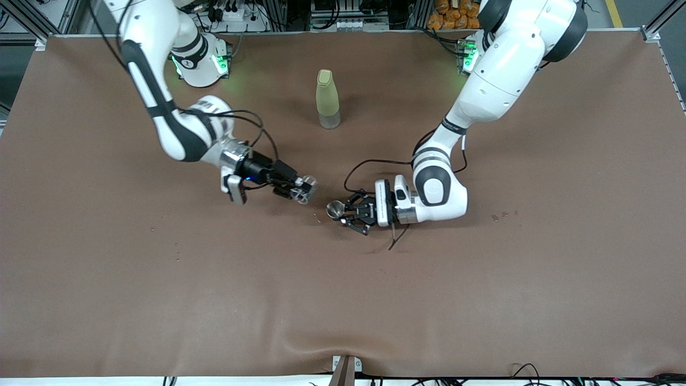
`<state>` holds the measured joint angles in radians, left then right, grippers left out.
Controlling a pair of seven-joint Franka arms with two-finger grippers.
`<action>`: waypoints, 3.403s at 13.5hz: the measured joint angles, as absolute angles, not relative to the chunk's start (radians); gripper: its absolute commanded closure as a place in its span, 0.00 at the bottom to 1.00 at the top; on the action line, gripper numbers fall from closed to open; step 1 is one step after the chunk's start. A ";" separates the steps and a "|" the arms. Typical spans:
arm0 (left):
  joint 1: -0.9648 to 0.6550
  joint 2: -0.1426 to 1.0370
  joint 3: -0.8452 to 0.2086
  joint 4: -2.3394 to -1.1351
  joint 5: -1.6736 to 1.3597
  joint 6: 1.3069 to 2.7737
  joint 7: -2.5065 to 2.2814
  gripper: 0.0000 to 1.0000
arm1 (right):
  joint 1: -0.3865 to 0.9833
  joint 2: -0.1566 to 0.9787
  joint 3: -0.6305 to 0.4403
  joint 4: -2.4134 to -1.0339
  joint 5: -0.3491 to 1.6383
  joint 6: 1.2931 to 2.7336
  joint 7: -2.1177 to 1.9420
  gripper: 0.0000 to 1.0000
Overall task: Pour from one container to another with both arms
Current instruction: 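Tilt the glass cup upright and pull both grippers apart, then lower the glass cup onto the table and open the right gripper, then lower the jigger onto the table and open the left gripper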
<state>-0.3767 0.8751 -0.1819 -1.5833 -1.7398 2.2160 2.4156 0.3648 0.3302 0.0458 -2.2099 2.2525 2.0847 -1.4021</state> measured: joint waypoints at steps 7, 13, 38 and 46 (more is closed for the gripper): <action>-0.212 0.725 -0.182 -1.739 -1.621 2.129 2.393 1.00 | -0.122 0.395 0.038 -2.180 1.545 1.785 -1.816 1.00; 0.013 0.593 -0.180 -1.895 -1.455 1.944 2.393 1.00 | -0.463 0.582 0.037 -2.006 1.133 1.600 -2.236 1.00; 0.585 0.742 -0.179 -1.912 -1.034 1.728 2.559 0.79 | -0.657 0.815 0.056 -1.600 0.890 1.386 -2.236 0.00; 0.586 0.761 -0.179 -1.904 -1.034 1.707 2.559 0.49 | -0.500 0.595 0.073 -1.443 0.776 1.443 -1.621 0.00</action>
<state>0.5859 0.7609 -0.1788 -1.9043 -1.0344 1.7071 2.5590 -0.5000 0.5948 0.0733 -1.4429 0.7758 1.4428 -1.6205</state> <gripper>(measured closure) 0.639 0.000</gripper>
